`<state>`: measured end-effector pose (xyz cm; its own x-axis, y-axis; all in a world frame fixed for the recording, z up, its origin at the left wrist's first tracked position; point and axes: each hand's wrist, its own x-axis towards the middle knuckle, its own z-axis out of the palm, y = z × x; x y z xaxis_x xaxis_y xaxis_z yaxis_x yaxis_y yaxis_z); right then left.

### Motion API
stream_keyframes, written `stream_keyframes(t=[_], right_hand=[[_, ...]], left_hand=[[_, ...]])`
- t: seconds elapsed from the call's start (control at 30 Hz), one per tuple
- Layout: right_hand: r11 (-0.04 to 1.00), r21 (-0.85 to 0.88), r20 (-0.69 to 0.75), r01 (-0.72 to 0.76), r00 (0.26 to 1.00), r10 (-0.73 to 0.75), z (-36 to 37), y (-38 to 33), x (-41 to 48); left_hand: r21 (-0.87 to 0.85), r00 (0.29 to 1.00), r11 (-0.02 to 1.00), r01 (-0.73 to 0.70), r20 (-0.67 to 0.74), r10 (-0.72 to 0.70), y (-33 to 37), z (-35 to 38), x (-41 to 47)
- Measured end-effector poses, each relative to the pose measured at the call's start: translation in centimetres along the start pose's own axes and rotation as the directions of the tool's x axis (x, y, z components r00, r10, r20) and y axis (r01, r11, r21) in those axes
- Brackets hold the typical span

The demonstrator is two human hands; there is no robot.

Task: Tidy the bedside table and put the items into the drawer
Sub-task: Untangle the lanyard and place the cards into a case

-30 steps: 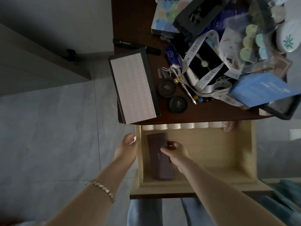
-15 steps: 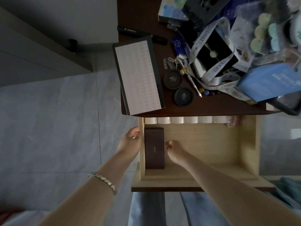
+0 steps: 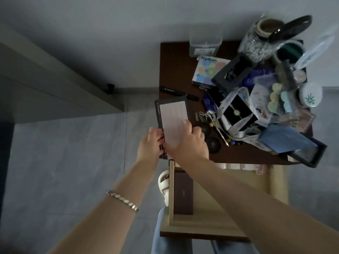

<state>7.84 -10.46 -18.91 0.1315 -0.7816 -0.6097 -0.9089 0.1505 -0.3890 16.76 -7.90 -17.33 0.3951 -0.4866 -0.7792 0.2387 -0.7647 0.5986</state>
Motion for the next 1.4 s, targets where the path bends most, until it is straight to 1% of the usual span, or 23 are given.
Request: stream_keyframes(t=[0.07, 0.1, 0.13, 0.2, 0.27, 0.33, 0.4, 0.5, 0.67, 0.8, 0.83, 0.87, 0.9, 0.97, 1.0, 1.07, 1.13, 1.17, 1.2, 1.23, 1.3, 1.33, 1.4], right_hand=[[0.996, -0.089, -0.017, -0.028, 0.999, 0.027, 1.1, -0.6, 0.4], [0.995, -0.093, -0.034, -0.045, 0.999, 0.042, 1.3, -0.6, 0.4], [0.996, -0.052, -0.047, -0.068, 0.997, 0.066, 1.4, -0.5, 0.5], [0.983, 0.156, -0.036, -0.092, 0.994, 0.099, 0.8, -0.3, 0.2], [0.943, 0.332, -0.007, -0.034, 0.999, 0.038, -0.1, 0.1, -0.5], [0.922, 0.382, 0.04, 0.053, 0.996, -0.074, -1.3, 0.4, -1.6], [0.883, 0.464, 0.101, 0.073, 0.986, -0.134, -2.3, 0.7, -2.6], [0.8, 0.599, 0.123, 0.025, 0.985, -0.123, -3.2, 1.1, -3.5], [0.787, 0.615, -0.02, 0.048, 0.999, -0.045, -4.2, 1.6, -4.1], [0.782, 0.606, -0.151, 0.145, 0.986, -0.066, -4.1, 2.0, -4.9], [0.758, 0.634, -0.153, 0.153, 0.986, -0.072, -4.1, 2.4, -4.9], [0.703, 0.7, -0.1, 0.122, 0.992, -0.073, -4.3, 2.8, -4.8], [0.614, 0.788, -0.005, 0.051, 0.997, -0.076, -4.7, 3.1, -4.6], [0.392, 0.909, 0.186, -0.143, 0.98, -0.074, -5.1, 4.5, -3.8], [0.261, 0.937, 0.256, -0.232, 0.965, -0.061, -5.1, 5.4, -3.3], [0.056, 0.935, 0.352, -0.349, 0.935, -0.048, -5.3, 6.7, -2.2], [-0.073, 0.906, 0.41, -0.417, 0.907, -0.094, -5.7, 7.5, -1.4], [-0.08, 0.897, 0.425, -0.436, 0.897, -0.121, -6.1, 7.6, -1.2], [-0.035, 0.894, 0.44, -0.447, 0.89, -0.121, -6.2, 7.6, -0.9], [0.062, 0.897, 0.442, -0.437, 0.89, -0.114, -6.4, 7.4, -0.4], [0.144, 0.892, 0.429, -0.429, 0.903, 0.032, -6.5, 7.2, 0.9], [0.218, 0.896, 0.378, -0.388, 0.922, 0.087, -6.3, 7.2, 1.3], [0.426, 0.847, 0.252, -0.319, 0.945, 0.207, -6.7, 7.1, 1.2]], left_hand=[[-0.01, 0.999, 0.999, 0.033, 0.024, -0.033, 0.5, -0.2, 0.1], [-0.025, 0.999, 0.999, 0.043, 0.029, -0.042, 0.5, -0.4, 0.0], [-0.037, 0.999, 0.998, 0.045, 0.032, -0.044, 0.5, -0.7, -0.1], [-0.003, 1.0, 1.0, 0.013, 0.017, -0.013, 0.3, -1.2, 0.0], [-0.016, 1.0, 1.0, 0.002, 0.011, -0.002, 0.4, -1.4, 0.2], [-0.14, 0.994, 0.987, 0.083, 0.088, -0.071, 1.1, -1.1, -0.3], [-0.238, 0.97, 0.953, 0.189, 0.196, -0.144, 1.9, -0.3, -0.8], [-0.232, 0.966, 0.957, 0.172, 0.232, -0.118, 2.2, 1.1, -1.3], [-0.337, 0.972, 0.923, 0.186, 0.199, -0.123, 2.5, 2.7, -1.6], [-0.28, 0.985, 0.945, 0.169, 0.085, -0.151, 3.1, 3.1, -1.2], [-0.275, 0.986, 0.947, 0.168, 0.061, -0.158, 3.1, 2.7, -1.0], [-0.286, 0.984, 0.941, 0.181, 0.058, -0.171, 3.0, 2.4, -0.7], [-0.307, 0.978, 0.93, 0.204, 0.097, -0.182, 2.7, 1.9, -0.3], [-0.325, 0.957, 0.912, 0.25, 0.223, -0.183, 2.5, 0.9, 0.0], [-0.311, 0.945, 0.913, 0.264, 0.273, -0.18, 2.4, 0.6, 0.0], [-0.307, 0.929, 0.913, 0.27, 0.333, -0.163, 2.1, 0.2, 0.2], [-0.322, 0.925, 0.902, 0.289, 0.337, -0.176, 1.8, 0.2, 0.5], [-0.316, 0.924, 0.899, 0.303, 0.33, -0.195, 1.7, 0.3, 0.6], [-0.296, 0.925, 0.902, 0.313, 0.311, -0.219, 1.5, 0.2, 0.8], [-0.277, 0.924, 0.905, 0.324, 0.3, -0.239, 1.3, 0.3, 0.9], [-0.246, 0.927, 0.914, 0.324, 0.274, -0.255, 0.9, 0.6, 1.2], [-0.239, 0.934, 0.919, 0.315, 0.25, -0.256, 0.9, 0.9, 1.3], [-0.231, 0.948, 0.928, 0.291, 0.199, -0.248, 1.0, 1.3, 1.3]])
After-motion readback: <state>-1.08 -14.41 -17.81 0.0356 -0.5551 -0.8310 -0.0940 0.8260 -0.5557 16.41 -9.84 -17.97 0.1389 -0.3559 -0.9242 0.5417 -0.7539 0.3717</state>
